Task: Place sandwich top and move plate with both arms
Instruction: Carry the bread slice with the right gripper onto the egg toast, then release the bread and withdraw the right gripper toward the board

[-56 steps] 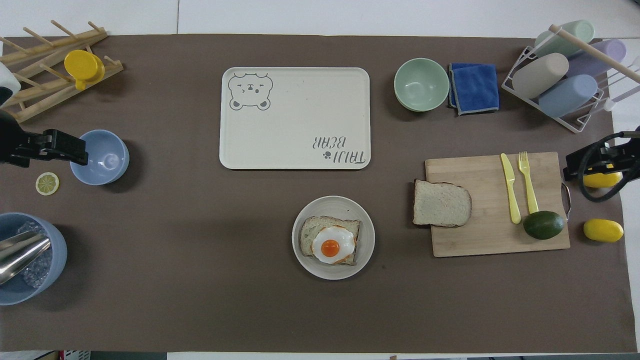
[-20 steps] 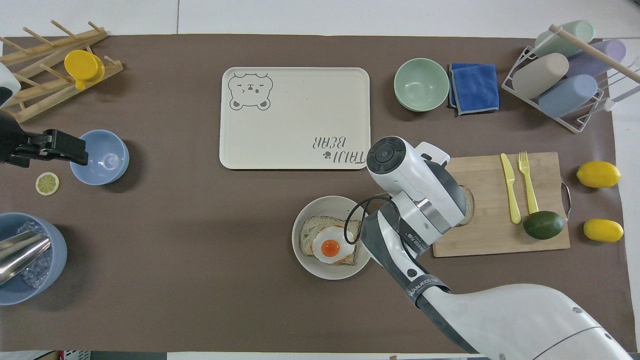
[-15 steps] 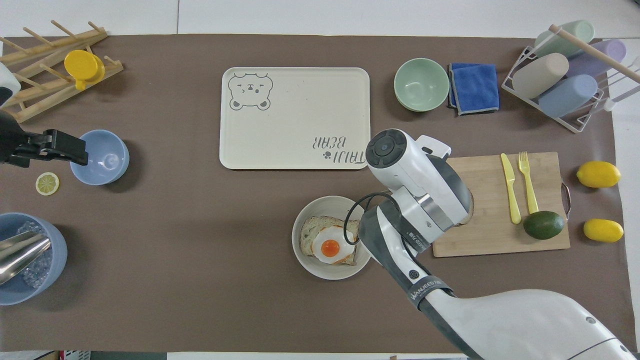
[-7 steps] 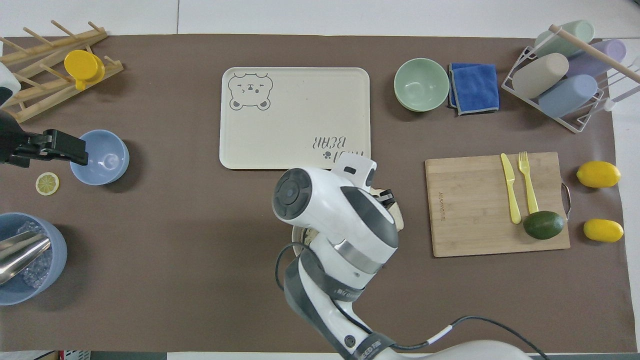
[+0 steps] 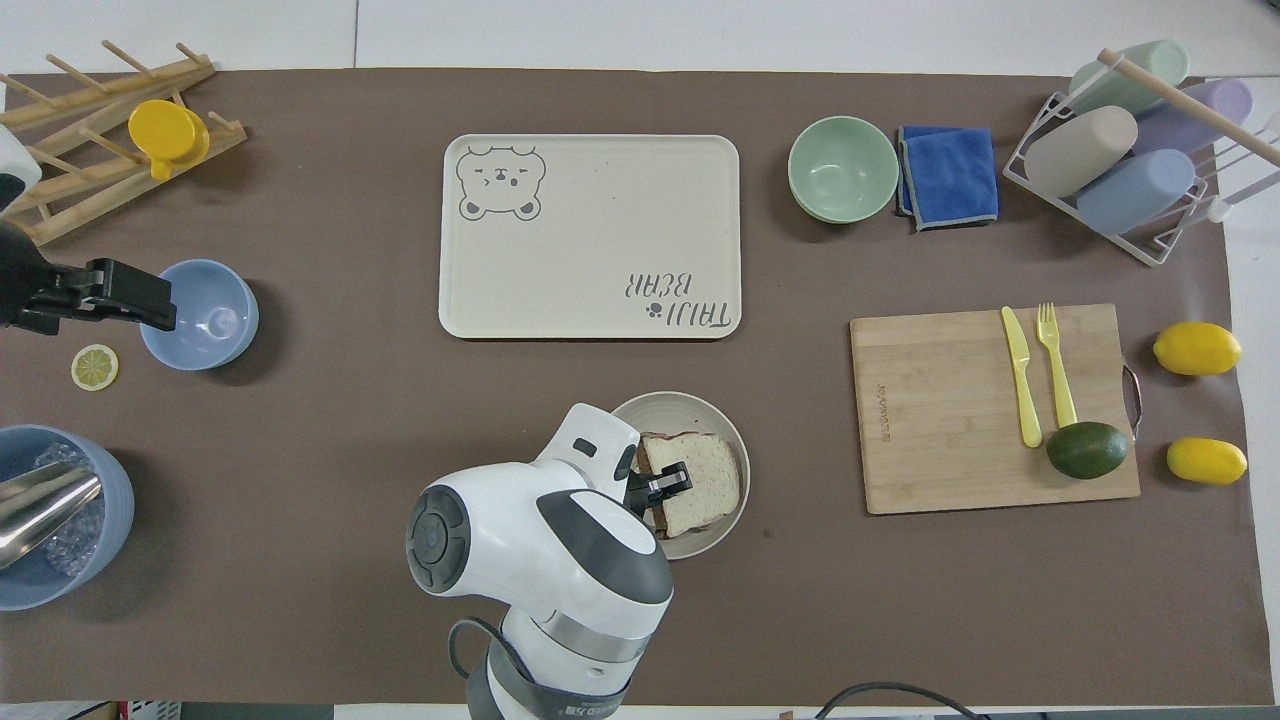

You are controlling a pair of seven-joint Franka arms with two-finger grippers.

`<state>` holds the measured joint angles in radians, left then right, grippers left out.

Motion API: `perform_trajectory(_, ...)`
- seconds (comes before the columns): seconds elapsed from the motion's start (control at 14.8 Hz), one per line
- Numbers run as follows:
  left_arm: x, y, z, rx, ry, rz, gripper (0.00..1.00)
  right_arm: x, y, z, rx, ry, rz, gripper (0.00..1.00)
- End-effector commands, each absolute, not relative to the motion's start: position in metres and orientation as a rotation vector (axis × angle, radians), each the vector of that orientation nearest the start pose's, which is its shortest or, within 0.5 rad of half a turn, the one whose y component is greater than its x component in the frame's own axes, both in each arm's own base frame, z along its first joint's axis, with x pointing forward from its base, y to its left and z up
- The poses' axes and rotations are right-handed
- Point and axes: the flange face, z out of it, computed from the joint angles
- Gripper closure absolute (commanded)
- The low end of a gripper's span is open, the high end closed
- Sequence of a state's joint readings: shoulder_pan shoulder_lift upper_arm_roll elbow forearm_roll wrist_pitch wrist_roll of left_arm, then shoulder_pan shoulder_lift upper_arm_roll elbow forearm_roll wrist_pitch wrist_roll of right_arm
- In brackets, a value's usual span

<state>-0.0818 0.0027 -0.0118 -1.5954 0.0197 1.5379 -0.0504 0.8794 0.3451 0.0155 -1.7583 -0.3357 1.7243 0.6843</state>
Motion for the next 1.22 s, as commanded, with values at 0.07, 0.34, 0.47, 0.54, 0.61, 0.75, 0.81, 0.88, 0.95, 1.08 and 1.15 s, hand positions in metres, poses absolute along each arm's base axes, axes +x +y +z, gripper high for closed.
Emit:
perform_trajectory(0.07, 0.54, -0.044, 0.61, -3.107, 0.071, 0.097, 0.0, 0.405, 0.448, 0.345, -3.546, -0.529, 0.053, 0.78)
perform_trajectory(0.34, 0.54, -0.045, 0.61, -3.107, 0.071, 0.097, 0.0, 0.408, 0.459, 0.348, -3.446, -0.489, -0.002, 0.0)
perform_trajectory(0.47, 0.539, -0.046, 0.609, -3.106, 0.074, 0.106, 0.0, 0.423, 0.45, 0.366, -3.393, -0.406, -0.036, 0.0)
perform_trajectory(0.54, 0.539, -0.045, 0.609, -3.106, 0.071, 0.107, 0.0, 0.445, 0.428, 0.383, -3.382, -0.331, -0.057, 0.0)
perform_trajectory(0.61, 0.54, -0.045, 0.61, -3.107, 0.071, 0.099, 0.0, 0.467, 0.402, 0.401, -3.368, -0.237, -0.09, 0.0)
perform_trajectory(0.75, 0.539, -0.045, 0.609, -3.106, 0.071, 0.107, 0.0, 0.498, 0.354, 0.433, -3.344, -0.106, -0.118, 0.0)
perform_trajectory(0.81, 0.54, -0.044, 0.61, -3.107, 0.064, 0.097, 0.0, 0.514, 0.324, 0.447, -3.334, -0.009, -0.124, 0.0)
perform_trajectory(0.88, 0.54, -0.043, 0.609, -3.107, 0.062, 0.095, 0.0, 0.53, 0.287, 0.463, -3.324, 0.091, -0.133, 0.0)
perform_trajectory(0.95, 0.539, -0.04, 0.608, -3.107, 0.053, 0.1, 0.0, 0.54, 0.251, 0.482, -3.293, 0.159, -0.1, 0.0)
perform_trajectory(1.08, 0.534, -0.048, 0.604, -3.105, 0.072, 0.111, 0.0, 0.548, 0.19, 0.519, -3.175, 0.207, -0.036, 0.0)
perform_trajectory(1.15, 0.532, -0.051, 0.602, -3.104, 0.084, 0.118, 0.0, 0.549, 0.162, 0.53, -3.17, 0.219, -0.022, 0.0)
